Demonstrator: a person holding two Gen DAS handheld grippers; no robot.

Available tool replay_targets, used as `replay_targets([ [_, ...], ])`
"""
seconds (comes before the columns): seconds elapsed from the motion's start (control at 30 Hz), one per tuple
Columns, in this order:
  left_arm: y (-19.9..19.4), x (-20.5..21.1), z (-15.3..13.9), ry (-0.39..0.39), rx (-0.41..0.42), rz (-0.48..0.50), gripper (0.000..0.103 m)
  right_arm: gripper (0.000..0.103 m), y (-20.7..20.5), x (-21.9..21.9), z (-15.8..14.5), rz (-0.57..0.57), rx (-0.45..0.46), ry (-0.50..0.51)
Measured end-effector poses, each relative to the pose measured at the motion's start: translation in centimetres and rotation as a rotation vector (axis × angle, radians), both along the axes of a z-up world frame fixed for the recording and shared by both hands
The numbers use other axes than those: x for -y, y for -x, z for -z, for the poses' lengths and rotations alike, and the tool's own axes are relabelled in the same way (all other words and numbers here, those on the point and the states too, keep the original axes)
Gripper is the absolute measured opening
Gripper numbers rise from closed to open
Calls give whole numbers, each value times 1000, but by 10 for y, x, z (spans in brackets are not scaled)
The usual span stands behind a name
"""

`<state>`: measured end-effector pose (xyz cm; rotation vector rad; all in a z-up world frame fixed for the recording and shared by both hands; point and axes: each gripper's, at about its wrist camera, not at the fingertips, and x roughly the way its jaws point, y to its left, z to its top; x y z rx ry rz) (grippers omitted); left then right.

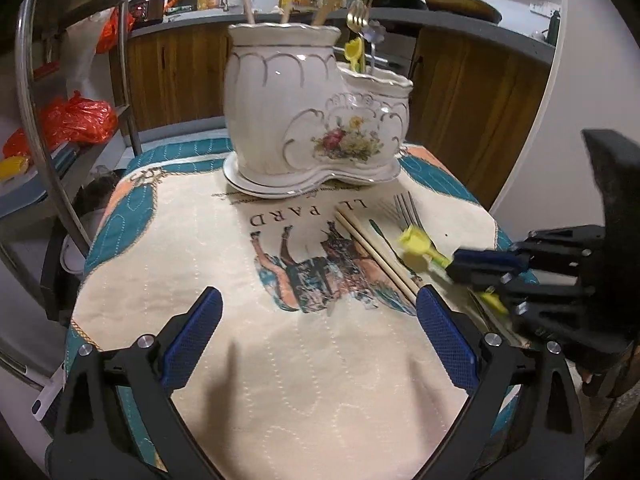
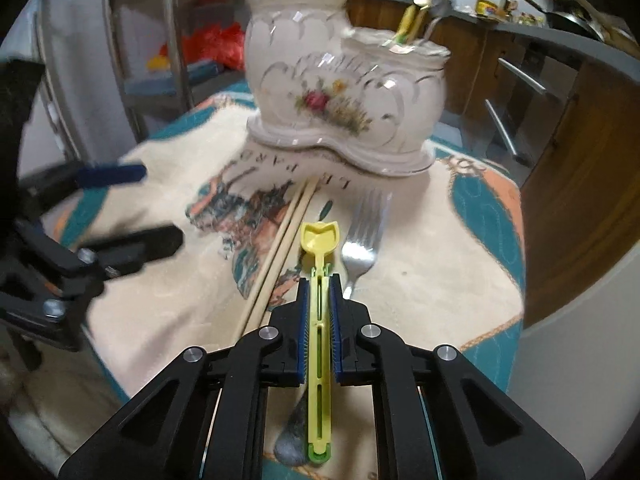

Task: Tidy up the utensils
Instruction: 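Grasp a chopstick with the left tool while the right grasps the yellow-green utensil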

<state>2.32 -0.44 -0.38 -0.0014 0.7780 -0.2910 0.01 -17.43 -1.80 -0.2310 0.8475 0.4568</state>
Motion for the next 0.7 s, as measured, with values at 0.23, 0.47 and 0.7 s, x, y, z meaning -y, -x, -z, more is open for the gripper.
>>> replay_targets([
  [0.23,-7,22,6,29,-92,-8,70,10,9,33,-15,33,42,-125],
  [0.47,-10,52,18,-57,-139,-9,55,10,16,44,-17,30,67,-161],
  [0.7,-13,56,18,-83,-139,-42,55,10,20,57,-21,27,87,-191],
])
